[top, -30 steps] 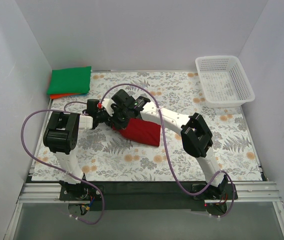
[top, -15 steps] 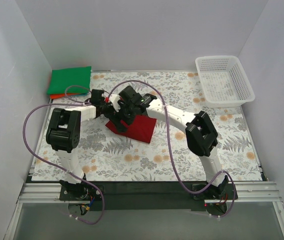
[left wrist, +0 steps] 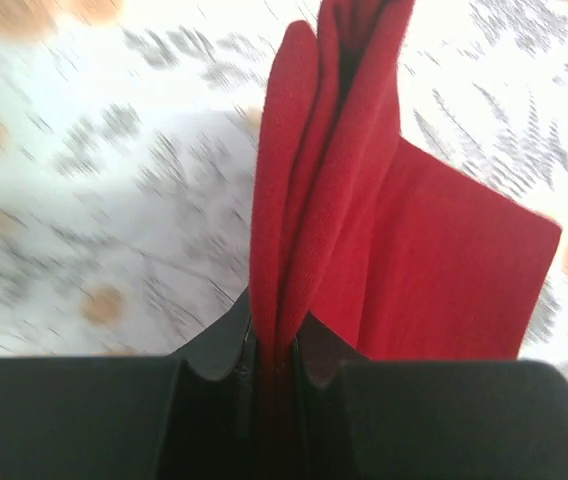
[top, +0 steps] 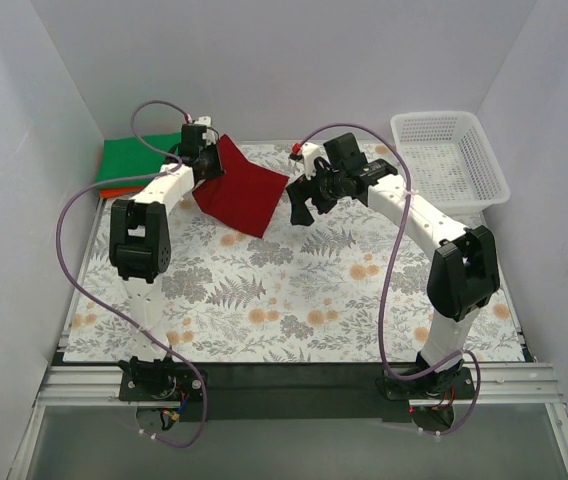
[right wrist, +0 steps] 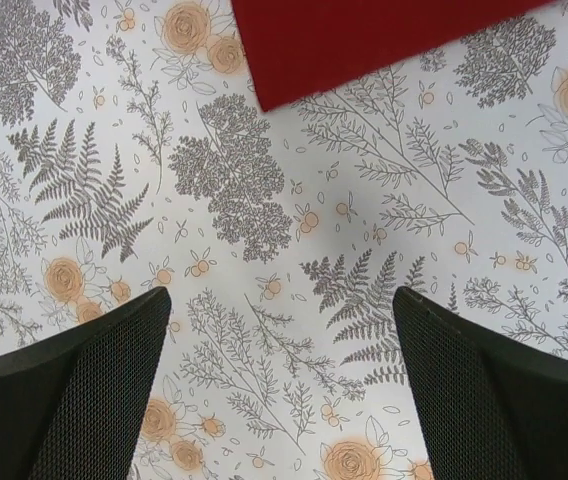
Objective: Fold and stack the t-shirts
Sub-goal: Neatly place the folded tshirt to the corner
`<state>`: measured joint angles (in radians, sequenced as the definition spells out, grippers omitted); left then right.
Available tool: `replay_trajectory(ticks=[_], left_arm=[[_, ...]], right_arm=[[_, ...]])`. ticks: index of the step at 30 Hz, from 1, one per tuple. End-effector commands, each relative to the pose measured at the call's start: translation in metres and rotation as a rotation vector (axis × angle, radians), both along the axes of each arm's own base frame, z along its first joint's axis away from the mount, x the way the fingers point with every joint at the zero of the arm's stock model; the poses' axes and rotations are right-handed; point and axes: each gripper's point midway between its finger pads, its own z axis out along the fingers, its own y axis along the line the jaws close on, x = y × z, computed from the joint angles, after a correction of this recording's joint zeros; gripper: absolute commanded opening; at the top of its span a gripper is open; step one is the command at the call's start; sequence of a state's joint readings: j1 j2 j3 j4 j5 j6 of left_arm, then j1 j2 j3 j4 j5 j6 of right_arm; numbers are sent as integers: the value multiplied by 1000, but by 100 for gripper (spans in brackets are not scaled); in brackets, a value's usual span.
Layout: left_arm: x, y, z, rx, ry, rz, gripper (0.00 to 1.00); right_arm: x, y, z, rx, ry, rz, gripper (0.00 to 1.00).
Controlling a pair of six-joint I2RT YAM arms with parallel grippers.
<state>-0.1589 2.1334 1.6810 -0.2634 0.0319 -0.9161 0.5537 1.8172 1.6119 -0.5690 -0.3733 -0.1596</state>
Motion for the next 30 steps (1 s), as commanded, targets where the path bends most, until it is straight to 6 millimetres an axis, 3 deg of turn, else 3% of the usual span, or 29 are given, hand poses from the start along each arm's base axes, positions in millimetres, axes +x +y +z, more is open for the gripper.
replay_trajectory(ticks=[1, 2, 5, 6, 13, 22, 30], left_arm=[[31, 38, 27, 190, -90, -17, 0], [44, 41, 46, 200, -134, -12, 0], [59, 58, 54, 272, -156, -9, 0], [66, 61, 69, 285, -192, -5, 0], [82, 96, 118, 382, -298, -8, 0], [77, 108, 156, 450, -361, -36, 0], [62, 103, 207, 430, -437, -43, 0]], right_arm=[[-12, -2, 6, 29, 5, 33, 98], [-13, -4, 5, 27, 11, 33, 98], [-15, -5, 4, 26, 18, 36, 98], [-15, -6, 3, 24, 20, 35, 98], [-16, -6, 2, 29, 29, 38, 98], [-17, -5, -2, 23, 41, 40, 98], [-17, -5, -1, 27, 42, 40, 98]])
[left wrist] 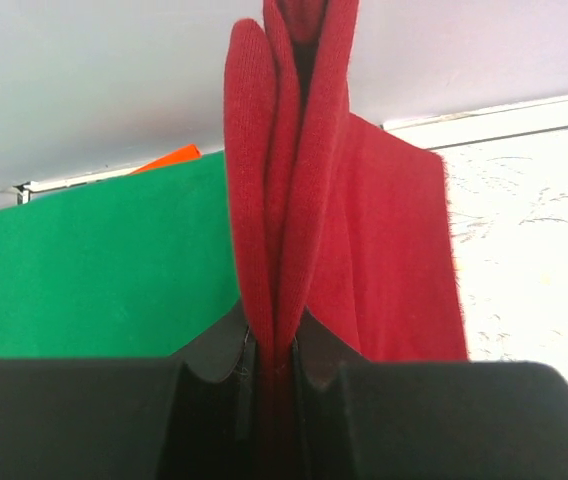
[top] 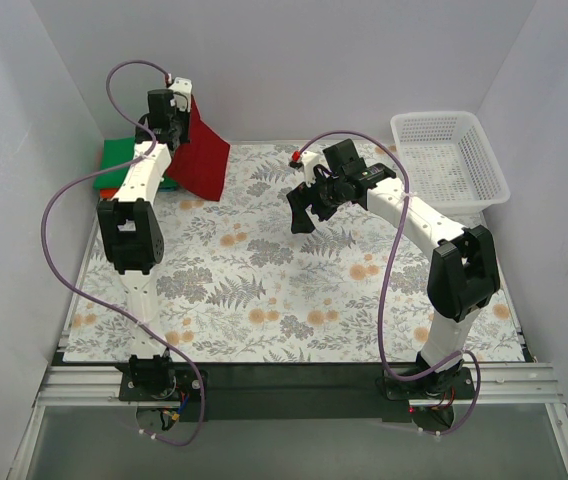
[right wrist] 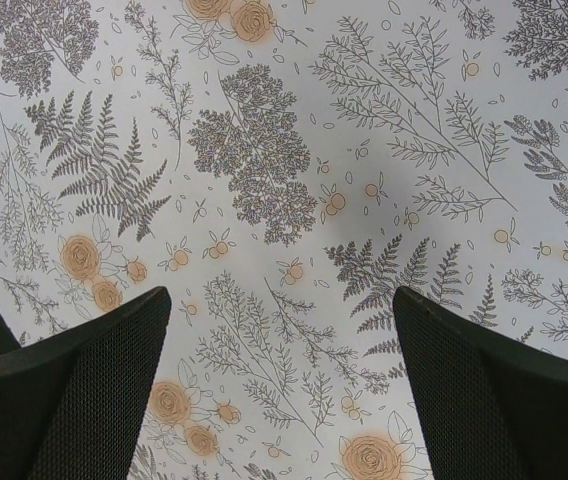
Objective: Fold and stack the t-shirts
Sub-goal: Neatly place the folded tshirt to the corner
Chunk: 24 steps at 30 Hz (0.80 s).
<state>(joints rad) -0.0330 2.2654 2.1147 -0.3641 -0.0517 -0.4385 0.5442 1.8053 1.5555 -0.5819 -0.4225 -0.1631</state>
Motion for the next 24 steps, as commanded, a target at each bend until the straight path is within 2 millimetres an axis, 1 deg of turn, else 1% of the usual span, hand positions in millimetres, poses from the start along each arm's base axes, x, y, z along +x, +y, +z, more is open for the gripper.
replay_trajectory(ticks=[1, 3, 12, 14, 16, 21, 24], left_arm=[[-16, -2, 119, -7, -204, -25, 0], [-20, -3, 126, -10, -211, -27, 0], [-25, -1, 142, 8, -236, -31, 0], [-28, -1, 152, 7, -253, -32, 0], [-30, -1, 155, 3, -250, -31, 0], [-36, -2, 171, 3, -273, -37, 0], [-37, -2, 175, 12, -281, -42, 0]], right_arm=[[-1, 1, 13, 25, -23, 14, 98], [0, 2, 12, 25, -20, 14, 98], [1, 5, 12, 34, -8, 19, 98], [2, 6, 12, 34, -8, 19, 98], [1, 5, 11, 32, -5, 19, 98], [0, 6, 7, 33, 10, 22, 98], [2, 8, 8, 34, 8, 21, 98]])
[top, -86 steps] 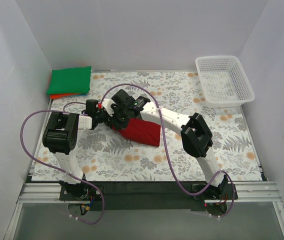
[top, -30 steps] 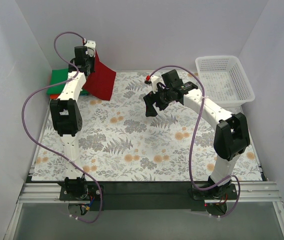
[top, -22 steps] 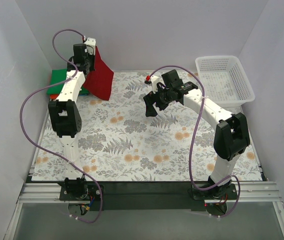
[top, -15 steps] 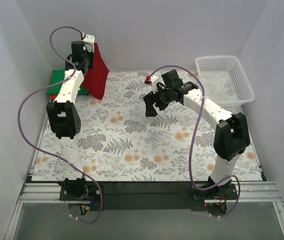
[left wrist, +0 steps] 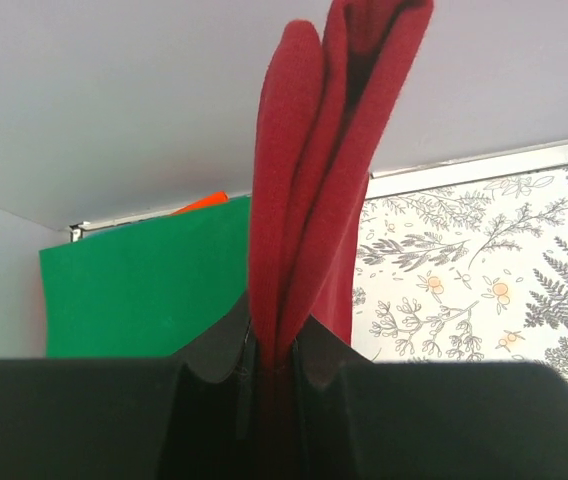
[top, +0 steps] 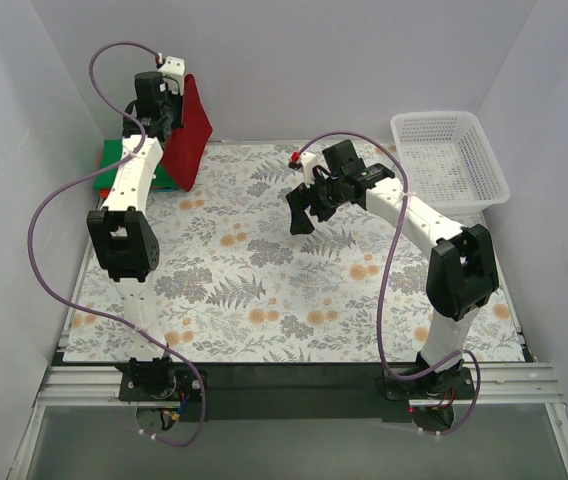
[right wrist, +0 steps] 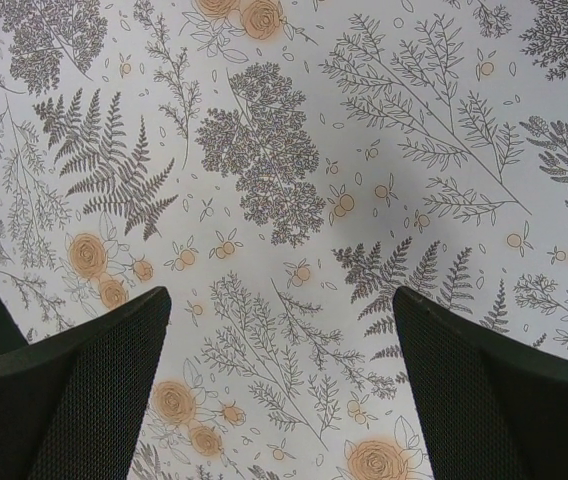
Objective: Fold and stack the t-shirts
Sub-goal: Neatly place the folded tshirt to the corner
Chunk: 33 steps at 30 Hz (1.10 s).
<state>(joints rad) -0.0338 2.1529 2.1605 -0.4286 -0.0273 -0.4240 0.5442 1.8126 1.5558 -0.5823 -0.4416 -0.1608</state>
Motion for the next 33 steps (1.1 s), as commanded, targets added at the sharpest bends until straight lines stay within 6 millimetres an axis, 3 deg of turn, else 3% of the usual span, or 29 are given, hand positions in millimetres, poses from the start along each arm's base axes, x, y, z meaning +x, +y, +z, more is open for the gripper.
replay_trajectory(ticks=[1, 15, 16, 23, 33], left_arm=[[-20, 1, 101, 10, -192, -14, 0], [-13, 23, 76, 58, -143, 12, 0], [-13, 43, 74, 64, -138, 44, 0], [-1, 74, 62, 94, -130, 67, 0], [21, 125, 16, 162, -92, 77, 0]], right_arm=[[4, 5, 9, 22, -7, 10, 98], [8, 8, 3, 18, 12, 8, 98], [8, 7, 3, 18, 13, 8, 98], [7, 9, -4, 13, 34, 11, 98], [7, 10, -15, -1, 58, 11, 98]])
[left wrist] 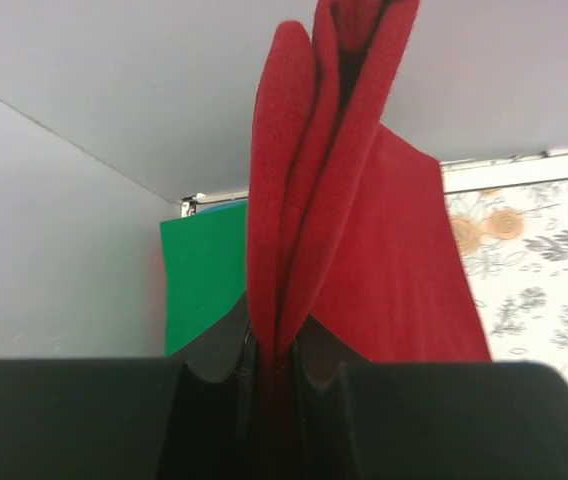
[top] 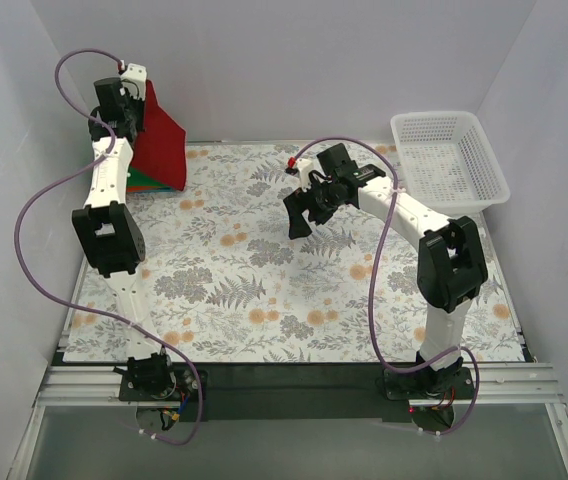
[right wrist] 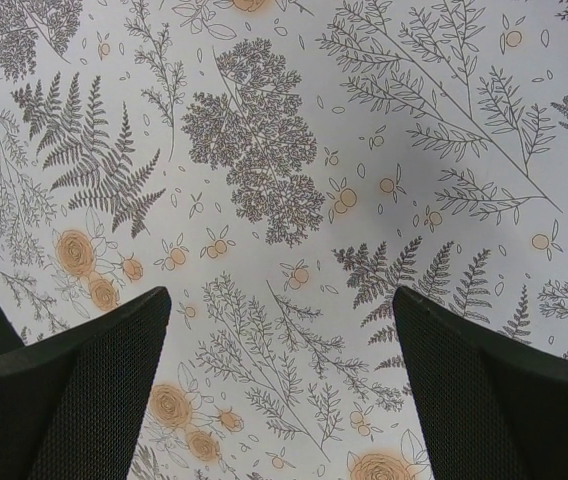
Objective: Fold and stack the t-shirts
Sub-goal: Neatly place the folded tshirt to the corner
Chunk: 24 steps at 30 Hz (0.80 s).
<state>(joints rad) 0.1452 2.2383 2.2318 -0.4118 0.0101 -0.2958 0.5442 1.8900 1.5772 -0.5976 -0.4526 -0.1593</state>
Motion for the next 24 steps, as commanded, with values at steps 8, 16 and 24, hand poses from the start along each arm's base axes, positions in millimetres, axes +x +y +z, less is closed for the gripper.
replay_trajectory(ticks=[8, 16, 24], left_arm=[[24, 52, 2, 176, -85, 8, 0], [27, 92, -27, 254, -58, 54, 0], [28, 124, -52, 305, -31, 94, 16]], right_arm=[[5, 8, 3, 18, 7, 7, 98], [4, 10, 0, 16, 18, 11, 98], [3, 11, 0, 22, 23, 17, 98]])
